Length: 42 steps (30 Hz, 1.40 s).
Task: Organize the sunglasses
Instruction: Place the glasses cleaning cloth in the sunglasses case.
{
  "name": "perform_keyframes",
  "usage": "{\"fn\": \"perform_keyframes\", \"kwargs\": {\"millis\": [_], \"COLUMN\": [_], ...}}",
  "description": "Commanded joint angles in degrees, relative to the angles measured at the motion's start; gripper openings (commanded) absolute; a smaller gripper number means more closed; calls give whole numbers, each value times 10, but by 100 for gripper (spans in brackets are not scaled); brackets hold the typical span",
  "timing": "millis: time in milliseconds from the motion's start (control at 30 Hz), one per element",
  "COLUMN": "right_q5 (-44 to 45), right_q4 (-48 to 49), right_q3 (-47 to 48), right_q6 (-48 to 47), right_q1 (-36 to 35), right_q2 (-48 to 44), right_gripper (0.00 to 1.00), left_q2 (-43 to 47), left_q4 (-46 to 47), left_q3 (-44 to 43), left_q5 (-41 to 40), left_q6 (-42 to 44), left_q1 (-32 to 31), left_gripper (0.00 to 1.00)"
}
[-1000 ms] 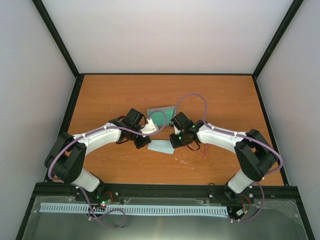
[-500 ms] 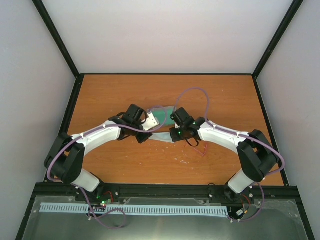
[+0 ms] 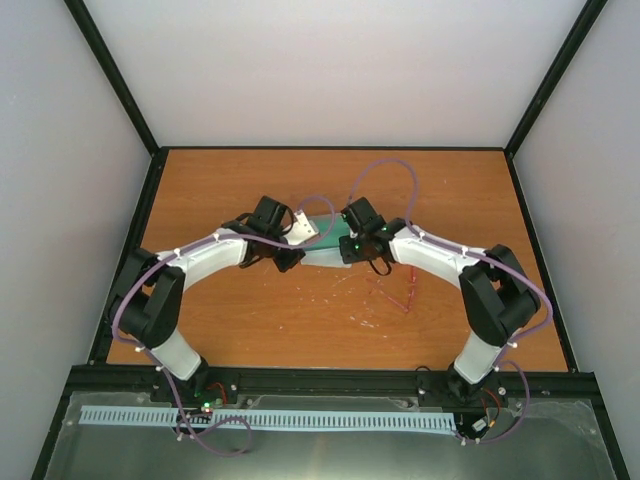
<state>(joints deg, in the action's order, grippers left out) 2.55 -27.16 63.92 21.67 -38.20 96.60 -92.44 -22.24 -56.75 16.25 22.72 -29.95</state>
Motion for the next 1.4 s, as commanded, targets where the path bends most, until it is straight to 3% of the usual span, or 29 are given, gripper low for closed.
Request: {"fn": "perform_keyframes", "kwargs": {"millis": [0,667,1367], "right_q5": [9,-17,-20], "right_q4": [2,-27,-32], "right_q3": [36,154,196], "right_q6": [-20,-61,-73], "right_q1": [15,57,64], "right_q2": [32,146,189], "right_gripper": [3,3,3], "left_q2": [-24,-105,-137], "left_q4": [15,28,48], "left_q3": [-39,-102,-119], "left_q5": [11,28,32], "left_q6": [23,58,62], "left_q1": [22,52,62], "left_gripper": [1,1,1]}}
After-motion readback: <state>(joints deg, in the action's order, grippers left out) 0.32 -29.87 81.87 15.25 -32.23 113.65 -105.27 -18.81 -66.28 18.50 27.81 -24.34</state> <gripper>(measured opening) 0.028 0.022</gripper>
